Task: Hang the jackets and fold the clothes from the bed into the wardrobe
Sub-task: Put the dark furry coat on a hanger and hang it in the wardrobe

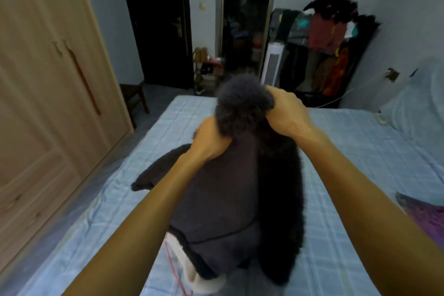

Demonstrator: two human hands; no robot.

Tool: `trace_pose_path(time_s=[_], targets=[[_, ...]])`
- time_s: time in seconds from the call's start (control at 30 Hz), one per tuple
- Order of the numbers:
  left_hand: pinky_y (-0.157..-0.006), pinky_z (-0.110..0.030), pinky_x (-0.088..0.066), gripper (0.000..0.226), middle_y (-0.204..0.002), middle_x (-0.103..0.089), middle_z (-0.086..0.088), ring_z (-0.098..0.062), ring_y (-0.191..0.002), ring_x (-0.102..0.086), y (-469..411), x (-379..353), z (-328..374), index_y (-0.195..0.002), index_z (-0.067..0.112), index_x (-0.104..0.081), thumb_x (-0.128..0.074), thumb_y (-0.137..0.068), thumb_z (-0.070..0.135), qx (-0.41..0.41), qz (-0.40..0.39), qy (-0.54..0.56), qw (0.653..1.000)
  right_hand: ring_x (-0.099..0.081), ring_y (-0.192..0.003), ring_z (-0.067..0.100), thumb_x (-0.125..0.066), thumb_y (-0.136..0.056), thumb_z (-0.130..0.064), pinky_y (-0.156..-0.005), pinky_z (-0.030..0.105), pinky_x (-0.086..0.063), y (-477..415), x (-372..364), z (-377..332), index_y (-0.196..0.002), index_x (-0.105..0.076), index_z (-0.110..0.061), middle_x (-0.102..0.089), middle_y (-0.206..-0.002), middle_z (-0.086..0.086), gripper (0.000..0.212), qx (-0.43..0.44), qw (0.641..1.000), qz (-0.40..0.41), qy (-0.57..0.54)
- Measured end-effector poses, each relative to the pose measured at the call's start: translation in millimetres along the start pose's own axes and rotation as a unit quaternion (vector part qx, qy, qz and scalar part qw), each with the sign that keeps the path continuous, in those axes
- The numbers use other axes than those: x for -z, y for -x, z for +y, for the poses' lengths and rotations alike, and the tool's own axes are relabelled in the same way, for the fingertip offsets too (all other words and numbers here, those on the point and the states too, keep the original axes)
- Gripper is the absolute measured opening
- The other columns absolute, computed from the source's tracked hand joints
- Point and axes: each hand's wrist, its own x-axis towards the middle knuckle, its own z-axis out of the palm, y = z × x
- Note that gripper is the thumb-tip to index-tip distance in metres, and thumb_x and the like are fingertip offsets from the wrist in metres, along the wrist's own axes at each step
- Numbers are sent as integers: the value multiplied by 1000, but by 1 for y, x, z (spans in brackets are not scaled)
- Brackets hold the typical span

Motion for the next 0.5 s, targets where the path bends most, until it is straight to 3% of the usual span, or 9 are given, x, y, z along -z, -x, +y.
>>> trace_pose_path(time_s=[0.13,0.2,0.3,0.4,0.5], targets=[[-87,-36,-49,38,-111,-65,-18,-33,-102,-61,24,-44,-43,-110,6,-63,-56,-82,30,71,-124,7,990,-58,-107,35,-51,-83,-15,-82,40,-49,13,-56,36,-115,-57,-26,-62,-120,13,33,-39,981,-181,53],[-82,-37,-49,40,-96,-66,-17,-34,-90,-61,38,-72,-64,-92,7,-63,-46,-77,40,87,-145,6,986,-59,-108,33,-53,-78,-15,-86,40,-50,24,-84,49,-116,-57,-28,-62,-123,13,40,-52,962,-258,66],[-61,-33,-38,31,-76,-62,-22,-35,-71,-59,55,-107,-103,-62,16,-46,-31,-78,39,129,-206,46,969,-55,-115,33,-52,-78,-7,-89,37,-47,40,-123,57,-131,-49,-26,-56,-131,14,57,-75,940,-324,75],[-58,-35,-33,28,-82,-64,-22,-39,-75,-58,71,-112,-121,-68,10,-52,-38,-74,34,163,-198,60,965,-55,-114,34,-51,-77,-8,-89,39,-48,52,-164,55,-131,-48,-24,-56,-129,13,56,-84,940,-326,54],[-66,-35,-38,46,-101,-65,-22,-39,-91,-60,79,-129,-142,-90,6,-64,-35,-77,39,187,-224,74,954,-56,-108,36,-50,-72,-6,-89,43,-49,54,-205,42,-124,-55,-22,-58,-122,13,55,-78,970,-227,24]])
